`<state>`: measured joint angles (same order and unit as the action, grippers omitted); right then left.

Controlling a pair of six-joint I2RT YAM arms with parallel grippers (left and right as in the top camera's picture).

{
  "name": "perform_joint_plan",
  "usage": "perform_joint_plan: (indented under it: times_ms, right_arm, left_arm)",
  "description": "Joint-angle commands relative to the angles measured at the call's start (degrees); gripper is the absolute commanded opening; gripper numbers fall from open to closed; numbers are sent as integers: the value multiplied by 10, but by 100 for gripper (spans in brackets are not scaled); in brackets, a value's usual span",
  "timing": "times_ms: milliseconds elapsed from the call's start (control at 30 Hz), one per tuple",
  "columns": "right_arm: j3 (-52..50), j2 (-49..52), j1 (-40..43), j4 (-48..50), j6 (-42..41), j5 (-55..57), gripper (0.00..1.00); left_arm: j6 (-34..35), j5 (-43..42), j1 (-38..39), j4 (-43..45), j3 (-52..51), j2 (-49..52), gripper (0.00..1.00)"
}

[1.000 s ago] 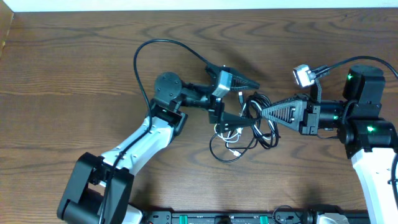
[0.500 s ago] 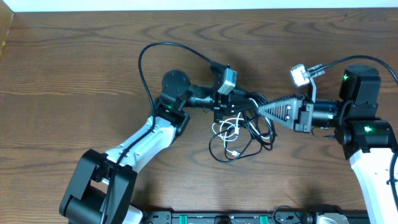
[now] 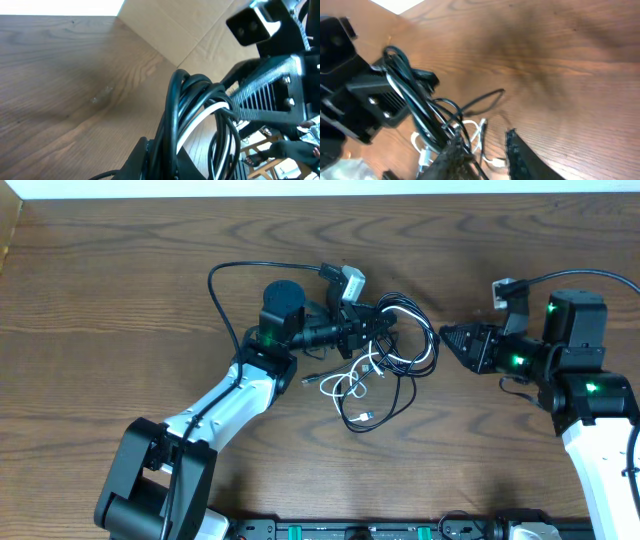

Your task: Untangle cables

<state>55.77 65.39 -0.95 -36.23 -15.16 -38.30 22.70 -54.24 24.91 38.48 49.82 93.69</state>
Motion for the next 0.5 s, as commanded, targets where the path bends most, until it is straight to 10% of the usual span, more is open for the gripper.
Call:
perform_joint_plan:
  times_ms: [0,467]
  right_arm:
    - [4,-3,-3,-9,92,-22,39]
    - [5,-42,-3,10,150,-73,44]
  left_arm:
    - [12,18,0,2,6,1,7]
    - [16,6,1,-38,6,1,8]
